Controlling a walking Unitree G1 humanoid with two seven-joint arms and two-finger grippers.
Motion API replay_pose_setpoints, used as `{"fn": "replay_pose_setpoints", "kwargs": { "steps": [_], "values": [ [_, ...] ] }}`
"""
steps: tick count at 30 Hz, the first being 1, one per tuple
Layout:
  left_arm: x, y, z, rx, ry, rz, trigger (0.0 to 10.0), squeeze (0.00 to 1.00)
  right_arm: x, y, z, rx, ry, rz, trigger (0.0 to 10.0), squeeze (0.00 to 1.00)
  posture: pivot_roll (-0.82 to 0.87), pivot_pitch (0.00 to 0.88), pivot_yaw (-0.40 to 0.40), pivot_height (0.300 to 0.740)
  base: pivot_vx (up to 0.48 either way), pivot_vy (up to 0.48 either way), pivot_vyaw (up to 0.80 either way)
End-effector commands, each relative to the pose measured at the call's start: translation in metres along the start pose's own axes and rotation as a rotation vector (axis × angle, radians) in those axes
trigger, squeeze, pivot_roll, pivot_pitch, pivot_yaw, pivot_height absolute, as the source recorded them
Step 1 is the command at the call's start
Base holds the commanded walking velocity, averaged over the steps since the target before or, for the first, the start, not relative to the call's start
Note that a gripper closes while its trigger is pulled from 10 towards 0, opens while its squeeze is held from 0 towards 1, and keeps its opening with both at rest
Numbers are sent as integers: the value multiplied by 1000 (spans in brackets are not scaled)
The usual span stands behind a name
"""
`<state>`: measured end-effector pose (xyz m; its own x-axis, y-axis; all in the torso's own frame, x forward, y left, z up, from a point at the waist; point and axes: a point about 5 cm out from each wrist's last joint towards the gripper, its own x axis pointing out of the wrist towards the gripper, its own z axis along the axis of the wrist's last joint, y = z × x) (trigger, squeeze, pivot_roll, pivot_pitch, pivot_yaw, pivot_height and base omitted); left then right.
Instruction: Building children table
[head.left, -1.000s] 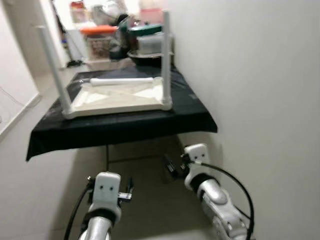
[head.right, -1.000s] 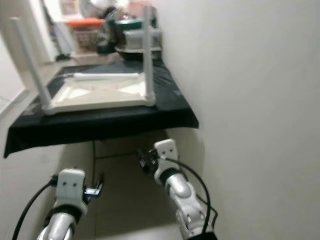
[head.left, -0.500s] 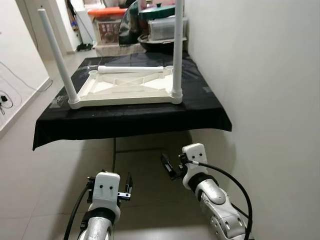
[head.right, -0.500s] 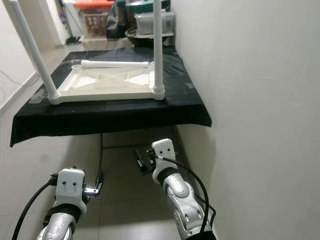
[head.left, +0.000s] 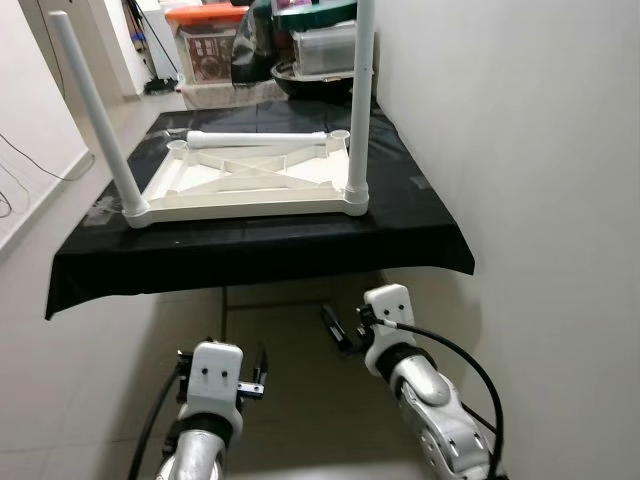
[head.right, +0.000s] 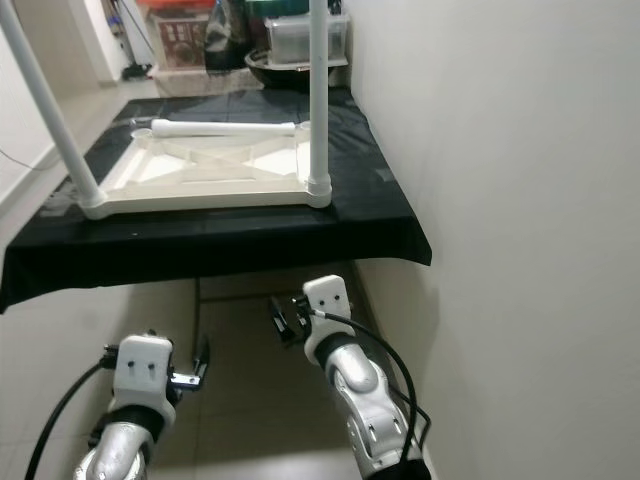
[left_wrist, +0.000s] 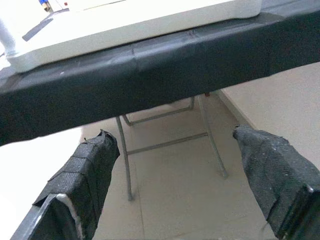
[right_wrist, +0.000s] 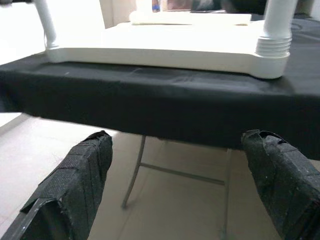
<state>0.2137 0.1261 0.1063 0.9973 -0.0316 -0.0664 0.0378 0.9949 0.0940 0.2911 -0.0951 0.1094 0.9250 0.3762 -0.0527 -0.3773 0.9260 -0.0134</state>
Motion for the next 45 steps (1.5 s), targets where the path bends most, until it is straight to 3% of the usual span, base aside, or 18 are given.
{"fn": "replay_pose_setpoints", "kwargs": {
  "steps": [1,30,45],
  "values": [
    [-2,0,-3,15,16,-7,10000,0,0,0,2,-1,-11,-1,10000,0,43,0,22,740,285,0,0],
    [-2,-2,-4,43,19,-26,10000,0,0,0,2,7,-12,-5,10000,0,43,0,23,740,313,0,0],
    [-1,-2,-5,31,33,-26,10000,0,1,0,2,7,-14,-7,10000,0,48,0,24,740,292,-291,0]
  ]
}}
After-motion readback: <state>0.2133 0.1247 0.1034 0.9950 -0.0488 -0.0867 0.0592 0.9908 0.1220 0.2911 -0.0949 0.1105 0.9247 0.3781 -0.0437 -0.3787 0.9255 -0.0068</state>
